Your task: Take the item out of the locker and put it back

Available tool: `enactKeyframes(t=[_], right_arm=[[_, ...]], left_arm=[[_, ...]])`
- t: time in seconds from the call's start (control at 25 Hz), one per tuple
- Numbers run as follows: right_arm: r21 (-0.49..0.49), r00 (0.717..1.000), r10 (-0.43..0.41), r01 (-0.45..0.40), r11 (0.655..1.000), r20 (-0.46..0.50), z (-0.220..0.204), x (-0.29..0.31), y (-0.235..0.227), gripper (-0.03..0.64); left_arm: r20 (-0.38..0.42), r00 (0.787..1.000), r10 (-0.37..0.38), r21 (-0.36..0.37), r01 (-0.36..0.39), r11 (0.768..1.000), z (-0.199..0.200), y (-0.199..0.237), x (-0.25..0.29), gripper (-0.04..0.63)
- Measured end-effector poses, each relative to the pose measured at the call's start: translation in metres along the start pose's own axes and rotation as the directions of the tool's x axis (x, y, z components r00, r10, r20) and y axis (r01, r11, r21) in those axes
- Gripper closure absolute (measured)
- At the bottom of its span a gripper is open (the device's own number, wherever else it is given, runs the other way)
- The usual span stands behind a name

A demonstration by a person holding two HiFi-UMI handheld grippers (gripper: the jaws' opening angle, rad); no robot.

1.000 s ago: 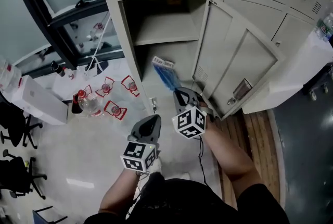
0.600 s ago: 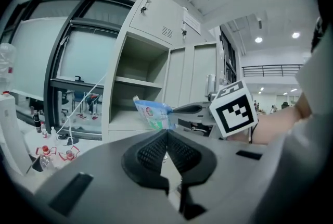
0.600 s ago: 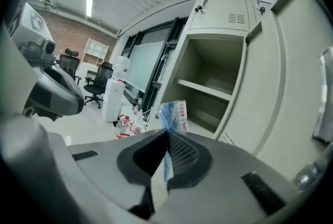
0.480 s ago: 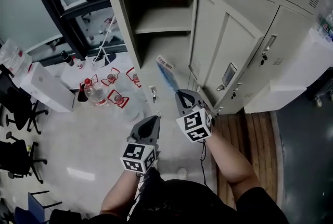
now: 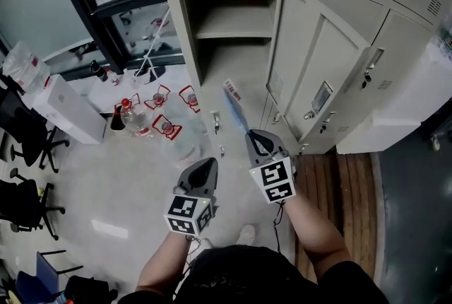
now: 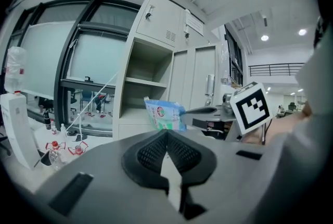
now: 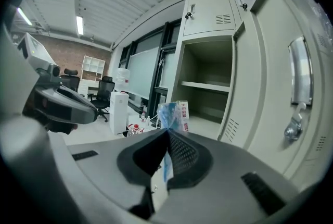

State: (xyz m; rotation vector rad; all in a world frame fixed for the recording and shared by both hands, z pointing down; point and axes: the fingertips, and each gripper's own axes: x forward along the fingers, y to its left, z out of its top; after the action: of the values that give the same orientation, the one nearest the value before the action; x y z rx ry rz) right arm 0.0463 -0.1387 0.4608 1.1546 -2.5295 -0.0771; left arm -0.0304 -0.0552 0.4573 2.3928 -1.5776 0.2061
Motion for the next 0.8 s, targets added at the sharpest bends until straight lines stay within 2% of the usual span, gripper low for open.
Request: enactKeyframes(t=[0.56,0.8], right_arm=[[0.112,0.997,-0.069,0.071,0.991,-0.026,0.010,-0.002,0.055,0.612],[0.128,0.996,-0.088,0.091,0.988,-0.030,0.014,-0.008,0.080,0.612]], left_arm=[[0.001,0.997,-0.077,0.008,0.077,0.997,0.003,0.043,-0.032,0.591],[0.006,0.994,-0.112,0.008,0.112,0.994,0.002,0.050,-0.050,0.591]])
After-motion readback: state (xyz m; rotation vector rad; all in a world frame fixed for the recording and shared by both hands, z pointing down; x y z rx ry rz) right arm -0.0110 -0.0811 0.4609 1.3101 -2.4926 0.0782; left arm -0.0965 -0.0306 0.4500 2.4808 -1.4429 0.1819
